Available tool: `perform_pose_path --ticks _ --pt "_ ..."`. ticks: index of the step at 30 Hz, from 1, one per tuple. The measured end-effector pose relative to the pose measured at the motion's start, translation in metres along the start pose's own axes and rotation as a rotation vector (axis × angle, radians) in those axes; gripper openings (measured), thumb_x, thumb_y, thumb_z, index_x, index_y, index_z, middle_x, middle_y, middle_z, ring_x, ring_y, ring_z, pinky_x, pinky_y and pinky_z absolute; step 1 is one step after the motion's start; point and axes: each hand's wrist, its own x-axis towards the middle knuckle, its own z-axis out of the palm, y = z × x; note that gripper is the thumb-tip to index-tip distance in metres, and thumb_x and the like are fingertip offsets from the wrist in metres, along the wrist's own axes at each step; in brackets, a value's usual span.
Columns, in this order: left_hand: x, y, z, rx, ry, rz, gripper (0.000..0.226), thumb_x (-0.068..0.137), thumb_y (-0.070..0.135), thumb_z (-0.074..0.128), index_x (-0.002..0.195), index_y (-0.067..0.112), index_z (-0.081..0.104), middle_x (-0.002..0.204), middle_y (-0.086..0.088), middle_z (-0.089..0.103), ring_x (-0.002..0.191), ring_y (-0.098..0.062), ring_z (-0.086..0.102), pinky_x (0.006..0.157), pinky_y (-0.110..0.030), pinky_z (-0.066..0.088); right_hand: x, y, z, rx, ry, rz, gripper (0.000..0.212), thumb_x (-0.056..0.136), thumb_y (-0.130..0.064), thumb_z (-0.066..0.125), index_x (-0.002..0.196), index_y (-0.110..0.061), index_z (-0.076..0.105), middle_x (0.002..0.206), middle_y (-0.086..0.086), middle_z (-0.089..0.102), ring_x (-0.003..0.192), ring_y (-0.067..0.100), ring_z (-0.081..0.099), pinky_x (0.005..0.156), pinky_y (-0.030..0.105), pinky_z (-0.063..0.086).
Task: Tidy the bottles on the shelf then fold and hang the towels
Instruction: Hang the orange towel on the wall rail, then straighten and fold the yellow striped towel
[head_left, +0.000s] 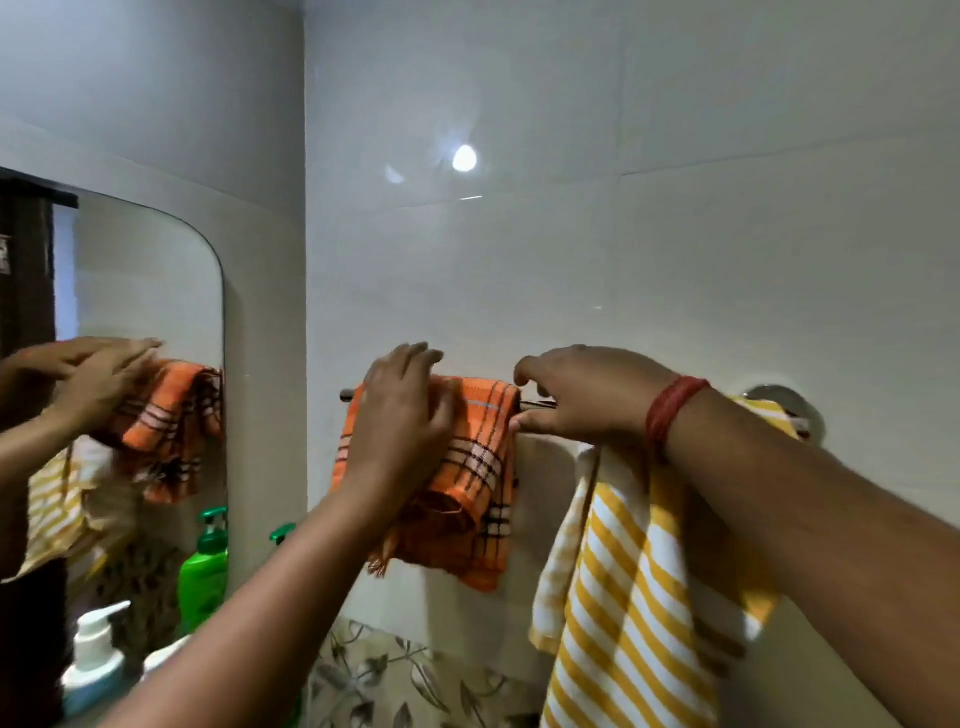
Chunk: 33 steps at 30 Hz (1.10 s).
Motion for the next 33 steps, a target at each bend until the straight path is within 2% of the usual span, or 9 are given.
perform_pose_path --ticks 4,8,12,16,21,24,27,31,33 --pt "-0.048 0.077 0.003 -0.206 0.019 0.254 0.036 0.094 0.026 0.05 0.124 0.011 0.063 0.134 -0.007 0.059 0.126 -0.022 0.052 0.108 -0.035 0.042 -0.086 0.008 0.013 0.223 0.636 0.145 0.027 0.089 -0.041 0.06 0.106 -0.02 0.064 0.105 0.0 0.064 0.1 0.023 0.058 0.087 0.036 0.047" --pt "-0.08 0.122 0.021 -0.443 -0.09 0.117 0.033 0.095 0.036 0.052 0.121 0.019 0.06 0.121 0.004 0.059 0.115 -0.012 0.057 0.1 -0.032 0.048 -0.146 -0.008 0.058 0.408 0.951 0.469 0.02 0.089 -0.03 0.062 0.102 -0.014 0.06 0.101 0.003 0.059 0.096 0.023 0.058 0.084 0.04 0.051" --pt "-0.085 0.146 0.039 -0.644 -0.213 -0.212 0.037 0.094 0.045 0.054 0.121 0.021 0.059 0.117 0.004 0.062 0.109 -0.014 0.06 0.094 -0.039 0.052 -0.148 -0.018 0.097 0.784 0.754 0.68 0.047 0.085 -0.05 0.061 0.119 -0.018 0.05 0.109 0.002 0.062 0.097 0.021 0.063 0.077 0.032 0.053" --pt "-0.081 0.16 0.037 -0.762 -0.252 -0.397 0.019 0.1 0.038 0.053 0.107 0.023 0.062 0.096 0.008 0.067 0.092 -0.015 0.068 0.083 -0.045 0.058 -0.132 -0.024 0.109 0.965 0.608 0.592 0.037 0.096 -0.036 0.056 0.126 -0.02 0.041 0.104 0.002 0.064 0.094 0.02 0.064 0.066 0.025 0.043" --pt "-0.079 0.167 0.036 -0.702 -0.205 -0.446 0.036 0.095 0.046 0.059 0.119 0.019 0.053 0.106 0.008 0.062 0.09 0.0 0.06 0.067 -0.009 0.045 -0.137 -0.032 0.125 0.987 0.503 0.482 0.051 0.094 -0.041 0.043 0.139 -0.02 0.038 0.121 0.011 0.062 0.104 0.032 0.062 0.078 0.04 0.051" --pt "-0.082 0.169 0.043 -0.639 -0.196 -0.454 0.057 0.085 0.053 0.07 0.13 0.023 0.049 0.118 0.012 0.062 0.107 -0.005 0.061 0.083 -0.017 0.049 -0.151 -0.046 0.141 1.022 0.361 0.304 0.057 0.088 -0.032 0.042 0.143 -0.019 0.036 0.134 0.011 0.055 0.111 0.036 0.058 0.083 0.045 0.05" --pt "-0.095 0.176 0.054 -0.572 -0.163 -0.485 0.04 0.083 0.041 0.072 0.12 0.031 0.059 0.114 0.011 0.07 0.106 -0.008 0.067 0.094 -0.038 0.056 -0.17 -0.045 0.162 1.043 0.247 0.162 0.056 0.09 -0.025 0.044 0.145 -0.02 0.033 0.145 0.009 0.043 0.113 0.031 0.054 0.088 0.044 0.047" --pt "-0.127 0.195 0.06 -0.615 -0.05 -0.572 0.025 0.094 0.022 0.065 0.106 0.044 0.062 0.107 0.013 0.073 0.101 -0.005 0.069 0.092 -0.035 0.056 -0.194 -0.009 0.181 1.142 0.155 -0.063 0.042 0.091 -0.042 0.047 0.132 -0.032 0.043 0.127 0.0 0.061 0.106 0.024 0.064 0.083 0.043 0.052" --pt "-0.14 0.205 0.058 -0.63 0.0 -0.616 0.023 0.094 0.023 0.066 0.109 0.041 0.064 0.109 0.01 0.074 0.103 -0.008 0.07 0.094 -0.037 0.056 -0.202 0.009 0.178 1.237 0.239 -0.072 0.036 0.088 -0.051 0.053 0.117 -0.03 0.056 0.108 -0.01 0.069 0.097 0.011 0.067 0.08 0.037 0.055"
